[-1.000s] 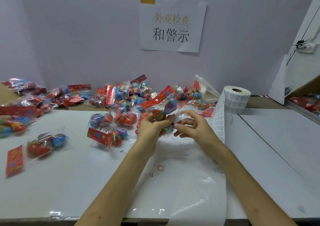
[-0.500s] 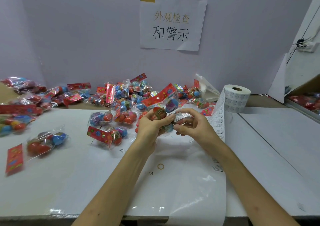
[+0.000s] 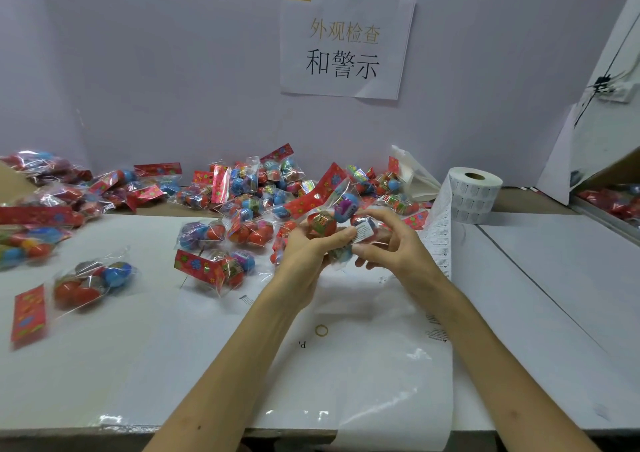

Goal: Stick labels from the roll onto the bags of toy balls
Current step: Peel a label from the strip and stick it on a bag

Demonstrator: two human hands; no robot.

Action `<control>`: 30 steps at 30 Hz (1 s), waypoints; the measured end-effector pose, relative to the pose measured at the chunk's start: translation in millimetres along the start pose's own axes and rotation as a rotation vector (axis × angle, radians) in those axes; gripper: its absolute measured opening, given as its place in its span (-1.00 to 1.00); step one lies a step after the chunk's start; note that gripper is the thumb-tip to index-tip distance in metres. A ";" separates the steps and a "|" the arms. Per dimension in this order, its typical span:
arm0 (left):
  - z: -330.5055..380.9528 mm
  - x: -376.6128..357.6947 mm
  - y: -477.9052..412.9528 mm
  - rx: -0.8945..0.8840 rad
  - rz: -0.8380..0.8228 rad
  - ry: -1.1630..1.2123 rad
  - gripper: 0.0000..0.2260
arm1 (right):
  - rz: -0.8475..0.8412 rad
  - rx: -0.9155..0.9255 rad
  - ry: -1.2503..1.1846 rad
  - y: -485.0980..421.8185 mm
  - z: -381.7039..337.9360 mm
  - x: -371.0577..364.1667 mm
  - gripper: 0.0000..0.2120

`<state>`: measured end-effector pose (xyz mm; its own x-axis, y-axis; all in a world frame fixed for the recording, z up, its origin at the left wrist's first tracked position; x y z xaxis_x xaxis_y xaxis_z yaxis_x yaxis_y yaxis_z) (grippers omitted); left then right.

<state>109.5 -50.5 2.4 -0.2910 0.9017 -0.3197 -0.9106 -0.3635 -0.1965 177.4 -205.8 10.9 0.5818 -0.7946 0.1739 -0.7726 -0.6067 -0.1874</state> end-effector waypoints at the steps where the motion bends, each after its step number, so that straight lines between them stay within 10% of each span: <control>1: 0.0 0.4 0.0 -0.004 0.017 -0.013 -0.56 | 0.002 -0.025 -0.017 0.2 -0.3 -0.3 -0.58; 9: 0.3 -5.6 1.8 -0.044 0.010 -0.151 -0.59 | 0.170 -0.039 -0.019 -1.8 1.3 4.4 -0.93; 30: 1.0 -5.6 -0.2 0.066 -0.150 0.040 -0.51 | 0.114 -0.167 -0.307 -0.4 -6.9 3.1 -0.66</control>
<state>111.0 -55.2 5.1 -0.1394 0.9342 -0.3284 -0.9607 -0.2081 -0.1839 177.8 -207.8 18.1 0.5193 -0.8427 -0.1418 -0.8529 -0.5215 -0.0243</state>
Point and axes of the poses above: each hand's wrist, its own y-axis away from the middle knuckle, its own x-axis out of the back of the hand, z = x × y, the point moved 1 cm from there along -y, towards the middle knuckle, and after that the axes turned 8 degrees about -x, right-handed, at the moved point
